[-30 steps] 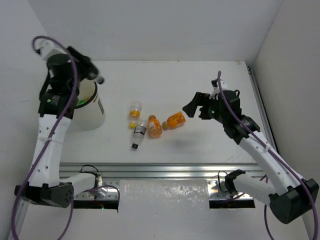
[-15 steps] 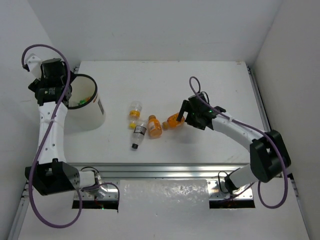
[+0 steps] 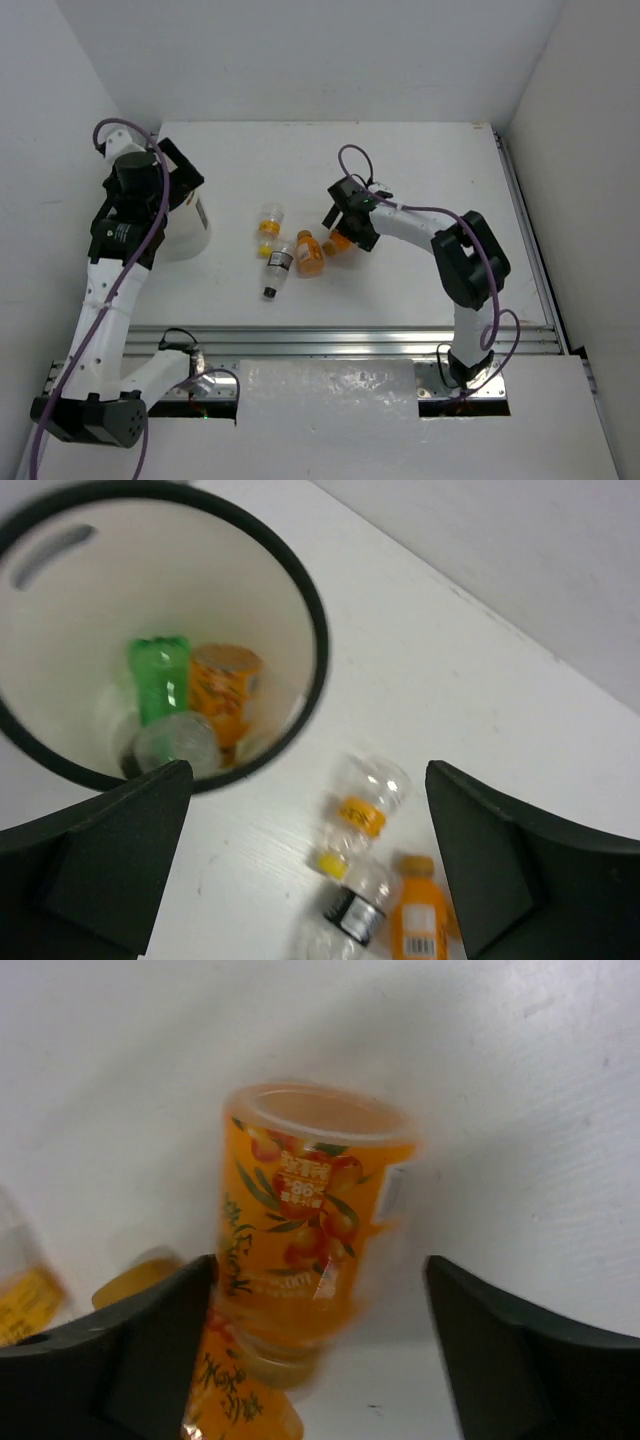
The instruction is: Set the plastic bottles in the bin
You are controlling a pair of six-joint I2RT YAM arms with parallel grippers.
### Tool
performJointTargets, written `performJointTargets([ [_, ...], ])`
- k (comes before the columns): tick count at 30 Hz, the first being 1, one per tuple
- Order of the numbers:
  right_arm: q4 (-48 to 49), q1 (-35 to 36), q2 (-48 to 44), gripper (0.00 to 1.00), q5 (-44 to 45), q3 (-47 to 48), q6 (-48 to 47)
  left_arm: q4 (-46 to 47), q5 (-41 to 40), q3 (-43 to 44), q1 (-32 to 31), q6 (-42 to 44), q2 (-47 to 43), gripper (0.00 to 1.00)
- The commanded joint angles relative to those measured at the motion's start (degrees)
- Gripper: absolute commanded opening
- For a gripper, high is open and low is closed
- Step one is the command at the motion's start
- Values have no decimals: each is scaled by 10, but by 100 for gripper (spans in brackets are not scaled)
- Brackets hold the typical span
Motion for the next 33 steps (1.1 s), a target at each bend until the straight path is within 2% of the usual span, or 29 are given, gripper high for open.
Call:
performJointTargets([
  [1, -45, 3, 16, 79, 25, -2, 50, 12, 23, -10, -36, 2, -25, 100],
  [4, -18, 3, 5, 52, 44, -29, 41, 18, 68, -16, -47, 5, -39, 100],
  [6, 45, 3, -12, 37, 43, -58, -18, 39, 114, -26, -49, 8, -54, 100],
  [7, 65, 3, -34, 33, 55, -67, -45, 50, 179, -41, -53, 8, -56, 100],
  [8, 115, 3, -50, 24, 60, -93, -114, 72, 215, -49, -56, 9, -56, 100],
  [10, 173, 4, -117, 20, 54, -131, -186, 97, 328, -67, -70, 10, -40, 100],
  [11, 291, 4, -149, 20, 30, -203, -239, 100, 349, -68, -80, 8, -33, 100],
  [12, 354, 4, -226, 16, -39, -242, -348, 126, 394, -77, -114, 9, -21, 100],
  [13, 478, 4, -269, 16, -104, -331, -398, 139, 419, -82, -130, 8, -14, 100],
  [14, 536, 6, -314, 18, -164, -379, -492, 149, 435, -84, -148, 5, -6, 100],
  [15, 574, 6, -360, 17, -208, -419, -519, 162, 466, -89, -193, 2, 2, 100],
  [16, 620, 6, -450, 15, -290, -482, -540, 182, 469, -89, -218, 1, 21, 100],
  [18, 601, 9, -527, 14, -335, -506, -583, 207, 445, -85, -294, -9, 48, 100],
  [20, 541, 11, -601, 14, -389, -500, -602, 240, 448, -90, -327, -21, 62, 100],
  [22, 493, 16, -629, 15, -422, -480, -608, 294, 445, -99, -370, -38, 78, 100],
  [24, 469, 20, -659, 15, -435, -467, -608, 306, 433, -89, -400, -47, 92, 100],
  [28, 422, 21, -679, 16, -436, -436, -616, 348, 454, -81, -434, -60, 132, 100],
  [30, 410, 21, -681, 16, -449, -427, -617, 349, 440, -76, -448, -60, 146, 98],
  [32, 405, 21, -682, 17, -456, -422, -611, 349, 426, -69, -450, -58, 153, 91],
  [33, 408, 21, -684, 18, -458, -423, -608, 349, 424, -68, -451, -57, 158, 78],
])
